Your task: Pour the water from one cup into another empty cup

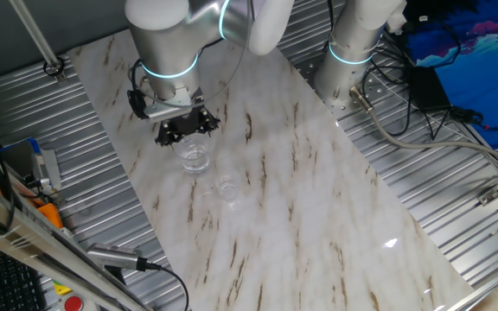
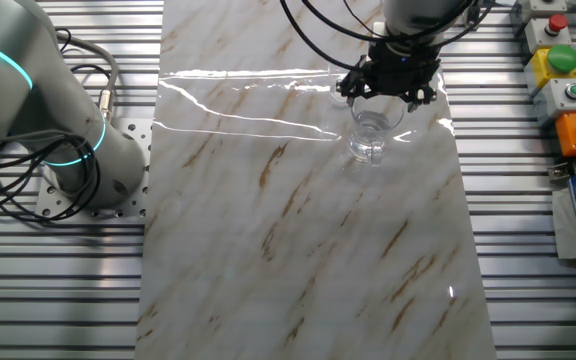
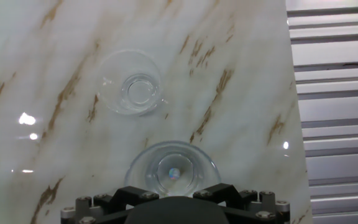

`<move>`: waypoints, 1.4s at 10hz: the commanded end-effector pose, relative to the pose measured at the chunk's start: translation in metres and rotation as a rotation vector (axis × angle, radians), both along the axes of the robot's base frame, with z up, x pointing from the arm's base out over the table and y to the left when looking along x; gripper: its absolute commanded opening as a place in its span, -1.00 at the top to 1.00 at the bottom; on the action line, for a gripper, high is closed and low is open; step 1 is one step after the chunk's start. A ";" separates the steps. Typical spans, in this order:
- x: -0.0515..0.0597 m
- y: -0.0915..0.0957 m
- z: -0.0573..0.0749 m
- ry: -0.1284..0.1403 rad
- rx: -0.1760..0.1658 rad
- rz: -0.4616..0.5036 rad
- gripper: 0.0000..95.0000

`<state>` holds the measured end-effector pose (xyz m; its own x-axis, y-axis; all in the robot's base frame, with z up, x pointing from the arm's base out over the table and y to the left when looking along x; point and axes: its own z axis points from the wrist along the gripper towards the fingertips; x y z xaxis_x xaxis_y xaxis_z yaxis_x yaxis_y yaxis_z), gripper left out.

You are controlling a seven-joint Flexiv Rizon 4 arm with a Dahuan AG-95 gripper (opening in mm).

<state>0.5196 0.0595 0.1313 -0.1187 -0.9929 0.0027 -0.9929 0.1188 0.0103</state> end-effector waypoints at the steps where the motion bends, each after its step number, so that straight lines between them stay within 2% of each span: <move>1: 0.000 0.000 0.001 0.000 0.001 0.001 -1.00; 14: 0.000 0.000 0.001 -0.003 0.014 -0.009 -1.00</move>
